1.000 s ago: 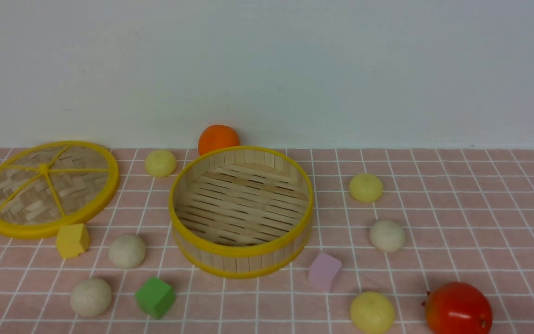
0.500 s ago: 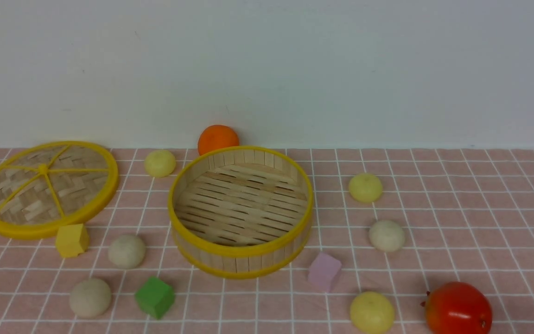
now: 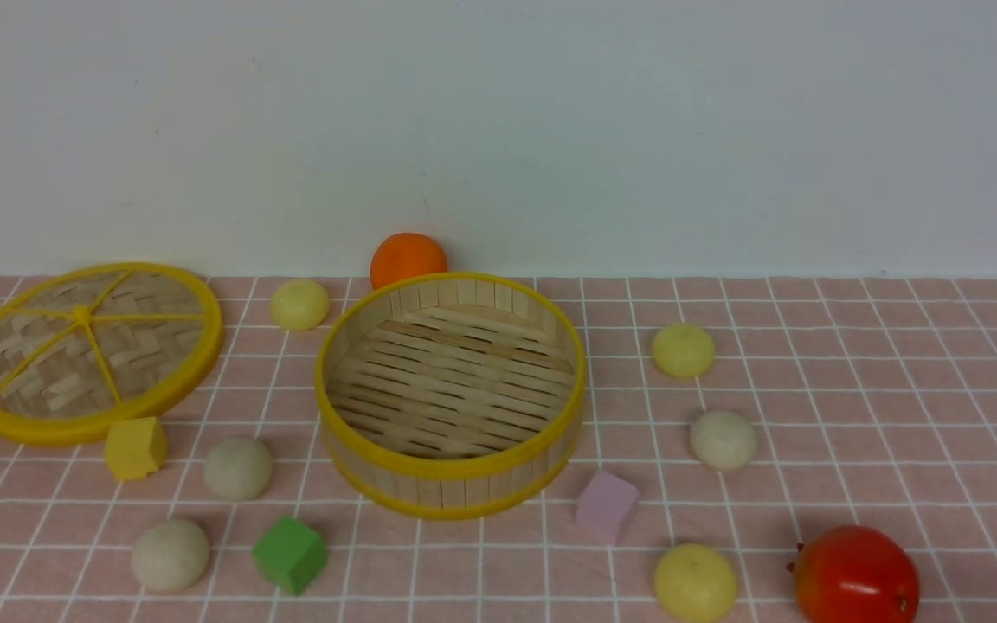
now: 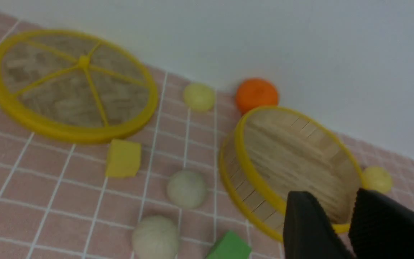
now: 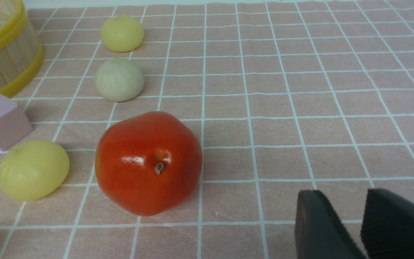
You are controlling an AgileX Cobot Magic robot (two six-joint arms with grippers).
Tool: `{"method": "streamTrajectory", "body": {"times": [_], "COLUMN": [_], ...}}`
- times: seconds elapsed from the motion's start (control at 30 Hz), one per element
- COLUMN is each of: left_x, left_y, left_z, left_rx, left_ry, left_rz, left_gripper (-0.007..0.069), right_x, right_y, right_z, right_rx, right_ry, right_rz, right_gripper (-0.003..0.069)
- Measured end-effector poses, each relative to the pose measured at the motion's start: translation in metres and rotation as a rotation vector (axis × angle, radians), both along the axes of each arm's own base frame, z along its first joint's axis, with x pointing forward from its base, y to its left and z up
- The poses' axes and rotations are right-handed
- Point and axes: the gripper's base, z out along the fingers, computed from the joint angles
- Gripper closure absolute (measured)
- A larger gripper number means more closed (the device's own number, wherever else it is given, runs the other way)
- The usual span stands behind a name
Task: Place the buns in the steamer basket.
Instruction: Use the left arm to grab a steamed stuffed bun
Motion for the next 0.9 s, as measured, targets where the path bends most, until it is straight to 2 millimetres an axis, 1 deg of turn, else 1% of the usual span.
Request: {"method": "streamTrajectory", "body": {"times": [0.1, 0.13, 0.2, 0.23, 0.3, 0.4, 0.43, 0.5, 0.53, 0.57, 0.63, 0.7, 0.73, 0.77, 0.8, 0.83, 0.9], "left_x": [0.028, 0.029, 0.056, 0.057, 0.075, 0.09, 0.092, 0.105, 0.114, 0.115, 0.136, 0.153, 0.159, 0.161, 0.171, 0.175, 0.184], "left_y": [-0.003, -0.003, -0.006, -0.006, -0.008, -0.011, -0.011, -0.014, -0.016, -0.016, -0.019, -0.021, -0.021, -0.021, -0.021, -0.02, -0.02], "left_z": [-0.01, -0.011, -0.028, -0.03, -0.048, -0.068, -0.068, -0.077, -0.077, -0.077, -0.078, -0.081, -0.086, -0.087, -0.095, -0.098, -0.11], "left_rx": [-0.027, -0.026, -0.028, -0.027, -0.019, 0.004, 0.007, 0.067, 0.106, 0.112, 0.17, 0.196, 0.206, 0.209, 0.231, 0.238, 0.25], "left_ry": [0.08, 0.089, 0.203, 0.212, 0.326, 0.498, 0.507, 0.645, 0.693, 0.7, 0.766, 0.805, 0.832, 0.837, 0.878, 0.889, 0.935], "left_rz": [0.009, 0.009, 0.017, 0.017, 0.019, 0.007, 0.005, -0.045, -0.081, -0.087, -0.148, -0.175, -0.181, -0.181, -0.183, -0.181, -0.166], "left_gripper": [0.0385, 0.0385, 0.0385, 0.0385, 0.0385, 0.0385, 0.0385, 0.0385, 0.0385, 0.0385, 0.0385, 0.0385, 0.0385, 0.0385, 0.0385, 0.0385, 0.0385], "right_x": [0.0, 0.0, 0.0, 0.0, 0.0, 0.0, 0.0, 0.0, 0.0, 0.0, 0.0, 0.0, 0.0, 0.0, 0.0, 0.0, 0.0], "right_y": [0.0, 0.0, 0.0, 0.0, 0.0, 0.0, 0.0, 0.0, 0.0, 0.0, 0.0, 0.0, 0.0, 0.0, 0.0, 0.0, 0.0], "right_z": [0.0, 0.0, 0.0, 0.0, 0.0, 0.0, 0.0, 0.0, 0.0, 0.0, 0.0, 0.0, 0.0, 0.0, 0.0, 0.0, 0.0], "right_rx": [0.001, 0.001, 0.001, 0.001, 0.001, 0.001, 0.001, 0.001, 0.001, 0.001, 0.001, 0.001, 0.001, 0.001, 0.001, 0.001, 0.001], "right_ry": [0.0, 0.0, 0.0, 0.0, 0.0, 0.001, 0.001, 0.001, 0.001, 0.001, 0.001, 0.001, 0.001, 0.001, 0.001, 0.001, 0.001], "right_rz": [0.0, 0.0, 0.0, 0.0, 0.0, 0.0, 0.0, 0.0, 0.0, 0.0, 0.0, 0.0, 0.0, 0.0, 0.0, 0.0, 0.0], "right_gripper": [0.042, 0.042, 0.042, 0.042, 0.042, 0.042, 0.042, 0.042, 0.042, 0.042, 0.042, 0.042, 0.042, 0.042, 0.042, 0.042, 0.042]}}
